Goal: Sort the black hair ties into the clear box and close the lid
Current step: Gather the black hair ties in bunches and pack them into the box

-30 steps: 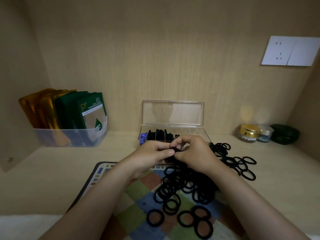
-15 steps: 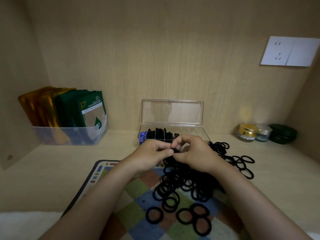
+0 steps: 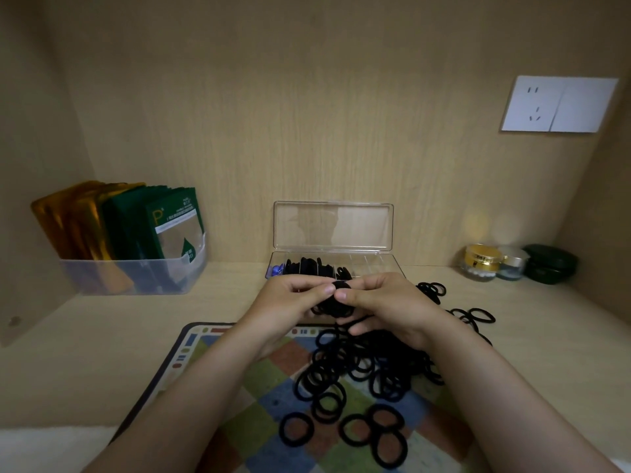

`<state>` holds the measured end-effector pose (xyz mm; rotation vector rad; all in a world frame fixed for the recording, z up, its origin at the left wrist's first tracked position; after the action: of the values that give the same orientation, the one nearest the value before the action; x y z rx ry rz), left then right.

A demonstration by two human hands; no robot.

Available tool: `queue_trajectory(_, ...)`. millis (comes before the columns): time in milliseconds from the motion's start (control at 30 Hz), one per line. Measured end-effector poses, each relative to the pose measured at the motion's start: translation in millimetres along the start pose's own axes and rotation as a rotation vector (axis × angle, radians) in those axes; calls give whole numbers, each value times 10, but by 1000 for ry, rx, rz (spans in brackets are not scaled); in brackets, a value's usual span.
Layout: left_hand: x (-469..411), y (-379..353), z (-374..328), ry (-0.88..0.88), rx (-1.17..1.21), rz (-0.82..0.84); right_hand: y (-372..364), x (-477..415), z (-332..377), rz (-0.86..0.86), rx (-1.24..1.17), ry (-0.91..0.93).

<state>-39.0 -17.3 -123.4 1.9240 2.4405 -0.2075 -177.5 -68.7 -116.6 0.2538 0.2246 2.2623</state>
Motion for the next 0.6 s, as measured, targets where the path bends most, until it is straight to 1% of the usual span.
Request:
queue_trajectory(100, 34, -112, 37, 107, 104, 133, 39, -8, -33, -21, -50, -20)
queue_trajectory(167, 57, -152, 46, 140, 148, 174, 68, -10, -55, -33, -68, -34)
queue_trajectory(233, 46, -143, 38, 130, 172, 141, 66, -2, -59, -22, -79, -41)
queue_trajectory(333, -15, -24, -13, 70, 116, -31, 43, 16, -46, -10, -93, -51)
queue_trajectory(400, -42, 11, -55, 34, 75, -96, 60, 13, -39, -30, -106, -48)
queue_trajectory(467, -62, -27, -98, 8, 19, -94, 86, 8, -42, -51, -116, -46)
queue_trajectory(600, -133, -161, -161, 24, -18, -3, 171, -15, -63, -123, -97, -28)
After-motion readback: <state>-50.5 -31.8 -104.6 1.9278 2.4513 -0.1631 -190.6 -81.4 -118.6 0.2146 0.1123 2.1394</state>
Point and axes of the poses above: each hand's wrist, its own x-axis away from the middle knuckle, its own y-axis out of the back of the hand, z = x × y, the point moved 8 cm from there along -x, towards the middle knuckle, and after that the axes turned 11 degrees about x, right-handed, at the moved point
